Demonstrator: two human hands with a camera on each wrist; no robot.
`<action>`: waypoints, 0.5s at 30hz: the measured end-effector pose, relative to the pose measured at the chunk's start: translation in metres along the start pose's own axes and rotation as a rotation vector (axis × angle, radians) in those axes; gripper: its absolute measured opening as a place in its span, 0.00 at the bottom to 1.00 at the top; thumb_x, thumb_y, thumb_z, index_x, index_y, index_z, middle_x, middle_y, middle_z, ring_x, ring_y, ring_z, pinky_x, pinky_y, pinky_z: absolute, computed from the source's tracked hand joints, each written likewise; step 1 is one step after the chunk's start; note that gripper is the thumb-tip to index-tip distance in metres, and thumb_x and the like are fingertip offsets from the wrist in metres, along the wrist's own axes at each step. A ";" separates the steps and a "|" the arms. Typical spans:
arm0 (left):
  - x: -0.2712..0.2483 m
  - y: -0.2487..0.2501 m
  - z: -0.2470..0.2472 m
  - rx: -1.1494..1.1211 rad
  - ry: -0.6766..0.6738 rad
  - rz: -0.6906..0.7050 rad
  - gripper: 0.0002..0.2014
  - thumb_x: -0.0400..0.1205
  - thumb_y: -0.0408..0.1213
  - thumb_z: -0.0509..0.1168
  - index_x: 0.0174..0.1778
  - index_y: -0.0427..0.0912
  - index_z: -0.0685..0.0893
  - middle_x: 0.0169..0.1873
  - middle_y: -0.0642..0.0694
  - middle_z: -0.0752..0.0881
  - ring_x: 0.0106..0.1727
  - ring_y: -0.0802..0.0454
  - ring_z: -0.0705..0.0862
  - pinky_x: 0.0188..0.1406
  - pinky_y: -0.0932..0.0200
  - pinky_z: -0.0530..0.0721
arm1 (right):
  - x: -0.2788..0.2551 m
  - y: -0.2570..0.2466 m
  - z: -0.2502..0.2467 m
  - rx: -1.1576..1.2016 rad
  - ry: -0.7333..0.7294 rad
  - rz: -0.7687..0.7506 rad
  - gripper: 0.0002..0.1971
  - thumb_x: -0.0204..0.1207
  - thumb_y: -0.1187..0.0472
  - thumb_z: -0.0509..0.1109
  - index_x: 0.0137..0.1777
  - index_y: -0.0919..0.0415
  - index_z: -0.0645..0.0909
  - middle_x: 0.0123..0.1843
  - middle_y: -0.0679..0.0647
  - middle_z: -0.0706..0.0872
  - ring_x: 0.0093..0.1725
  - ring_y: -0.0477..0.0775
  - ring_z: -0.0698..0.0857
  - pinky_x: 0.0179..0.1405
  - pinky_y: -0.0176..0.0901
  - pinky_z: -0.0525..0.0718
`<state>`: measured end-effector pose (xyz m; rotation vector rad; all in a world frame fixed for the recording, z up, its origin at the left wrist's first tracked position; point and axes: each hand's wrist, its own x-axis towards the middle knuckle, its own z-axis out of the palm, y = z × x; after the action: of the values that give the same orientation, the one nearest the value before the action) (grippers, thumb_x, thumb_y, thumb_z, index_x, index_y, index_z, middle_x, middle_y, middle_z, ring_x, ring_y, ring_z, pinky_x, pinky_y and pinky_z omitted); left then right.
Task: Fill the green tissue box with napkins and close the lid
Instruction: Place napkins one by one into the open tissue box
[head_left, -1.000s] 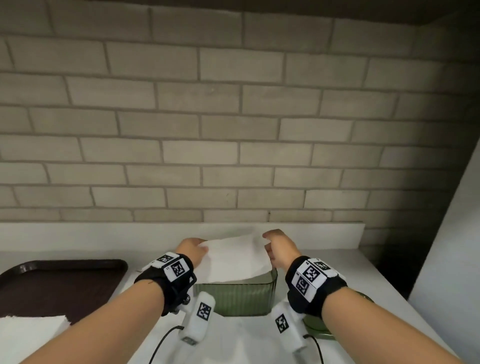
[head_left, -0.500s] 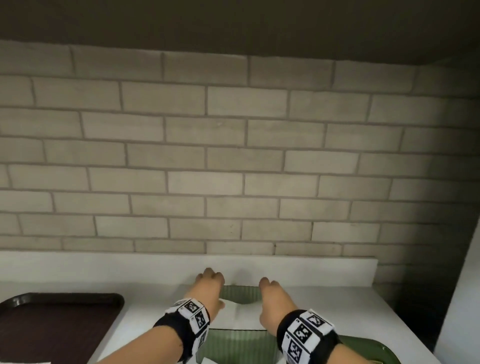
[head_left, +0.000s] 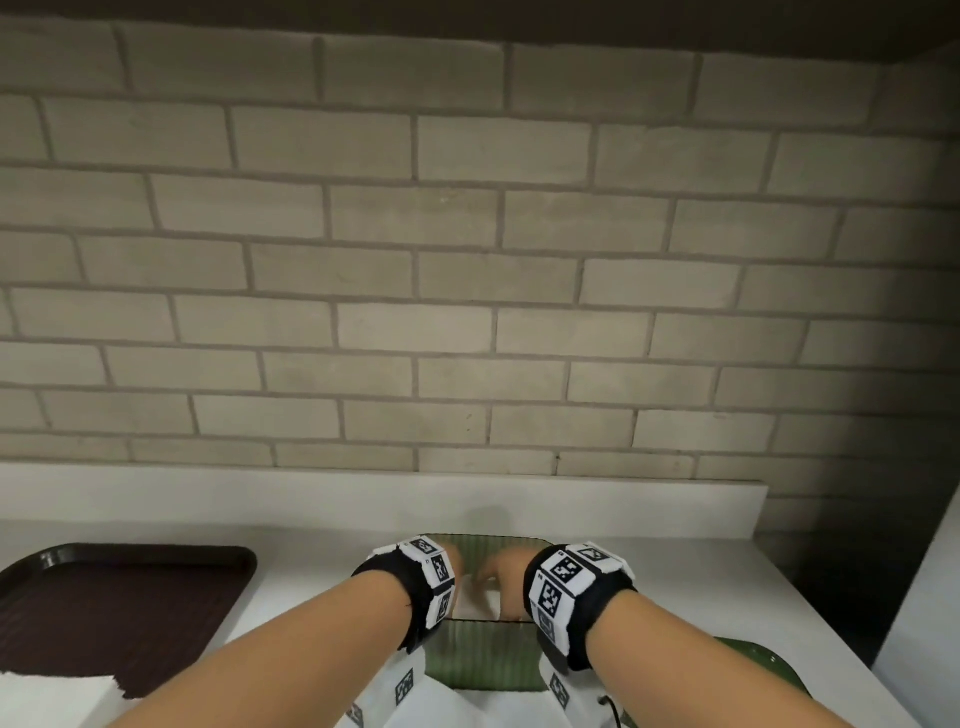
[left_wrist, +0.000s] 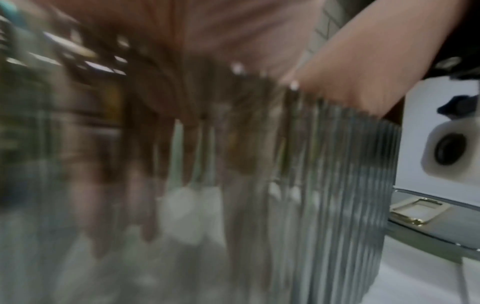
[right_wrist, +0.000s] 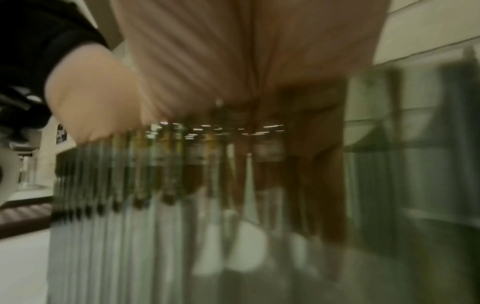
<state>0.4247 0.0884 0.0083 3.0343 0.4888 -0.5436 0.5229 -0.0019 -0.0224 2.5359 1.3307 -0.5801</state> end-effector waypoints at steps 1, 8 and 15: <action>0.002 -0.001 0.000 0.043 -0.055 -0.008 0.24 0.79 0.31 0.66 0.73 0.40 0.75 0.32 0.53 0.70 0.37 0.58 0.72 0.29 0.69 0.73 | 0.023 0.009 0.012 -0.050 0.006 0.003 0.33 0.67 0.58 0.73 0.73 0.40 0.71 0.72 0.47 0.78 0.67 0.60 0.81 0.63 0.56 0.81; 0.019 0.005 0.009 0.278 -0.266 -0.134 0.39 0.62 0.33 0.80 0.72 0.49 0.77 0.69 0.49 0.80 0.67 0.41 0.80 0.14 0.36 0.77 | 0.014 0.005 0.014 -0.245 -0.033 0.069 0.10 0.75 0.56 0.68 0.44 0.64 0.83 0.30 0.55 0.77 0.42 0.62 0.84 0.55 0.65 0.84; -0.013 0.014 -0.012 0.339 -0.212 -0.078 0.28 0.68 0.33 0.77 0.66 0.43 0.83 0.49 0.41 0.86 0.35 0.50 0.80 0.24 0.63 0.77 | -0.108 -0.030 -0.027 -0.461 0.067 -0.019 0.18 0.77 0.65 0.66 0.28 0.61 0.64 0.29 0.55 0.68 0.42 0.57 0.80 0.55 0.57 0.83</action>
<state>0.4215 0.0722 0.0238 3.2212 0.5566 -1.0386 0.4498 -0.0547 0.0494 2.1817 1.3290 -0.1624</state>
